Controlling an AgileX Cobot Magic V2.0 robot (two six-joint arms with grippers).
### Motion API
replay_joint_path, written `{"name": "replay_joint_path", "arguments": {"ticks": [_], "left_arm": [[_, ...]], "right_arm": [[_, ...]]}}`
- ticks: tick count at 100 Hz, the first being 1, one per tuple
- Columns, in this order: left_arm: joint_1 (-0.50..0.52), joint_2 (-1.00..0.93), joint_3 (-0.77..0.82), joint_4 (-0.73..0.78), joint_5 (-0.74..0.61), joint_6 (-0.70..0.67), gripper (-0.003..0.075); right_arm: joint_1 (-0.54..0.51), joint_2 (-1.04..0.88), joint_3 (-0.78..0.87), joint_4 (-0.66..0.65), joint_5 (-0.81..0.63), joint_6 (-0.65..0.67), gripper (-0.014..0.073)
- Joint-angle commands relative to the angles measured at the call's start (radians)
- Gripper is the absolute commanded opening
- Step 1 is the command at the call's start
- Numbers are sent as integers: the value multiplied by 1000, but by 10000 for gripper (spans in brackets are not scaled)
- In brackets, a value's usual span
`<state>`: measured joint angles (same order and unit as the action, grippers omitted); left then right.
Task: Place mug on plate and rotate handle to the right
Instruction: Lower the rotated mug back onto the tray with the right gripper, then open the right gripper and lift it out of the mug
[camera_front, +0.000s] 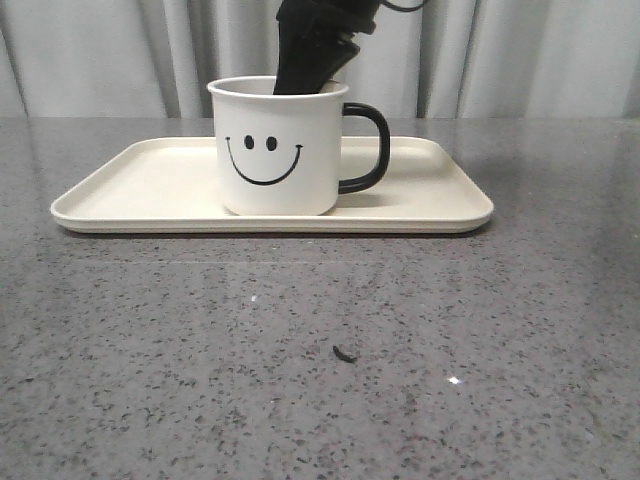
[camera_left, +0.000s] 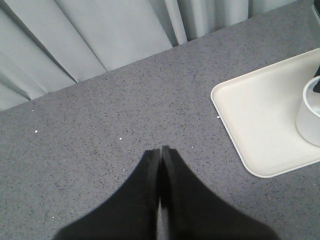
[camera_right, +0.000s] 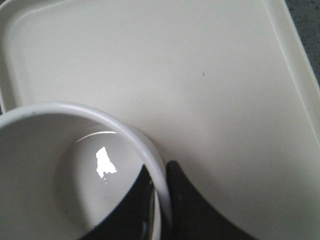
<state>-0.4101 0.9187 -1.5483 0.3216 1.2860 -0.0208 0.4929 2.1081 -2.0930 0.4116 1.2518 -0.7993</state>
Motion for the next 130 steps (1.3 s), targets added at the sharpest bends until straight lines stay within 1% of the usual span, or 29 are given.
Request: {"name": "replay_joint_path", "arguments": {"ticks": [1,7,12,55,75,89,105,130], "left_arm": [[-6,-4,-18,11,-23,-9,-19],[-6,-4,-18,11,-23,-9,-19],[-6,-4,-18,11,-23,-9,-19],[-6,-4,-18,7,-23,-9,-19],[-6,-4,-18,7,-23,-9,-19],[-6,-4,-18,7,-23,-9,-19],[-6,-4,-18,7,-23,-9,-19],[-6,-4,-18,7,-23,-9,-19]], "right_arm": [[-1,-62,-28,27,86,-12,55],[-1,-62,-29,35,86,-12,83],[-1,-62,-29,46,86,-12,89],[-1,-62,-34,66,86,-12,92],[-1,-65,-34,68,86,-12,155],[-1,-71,-41,68,86,-12,156],[-1,-74,-86,68,86,-11,164],[-1,-99,-123,101,86,-10,164]]}}
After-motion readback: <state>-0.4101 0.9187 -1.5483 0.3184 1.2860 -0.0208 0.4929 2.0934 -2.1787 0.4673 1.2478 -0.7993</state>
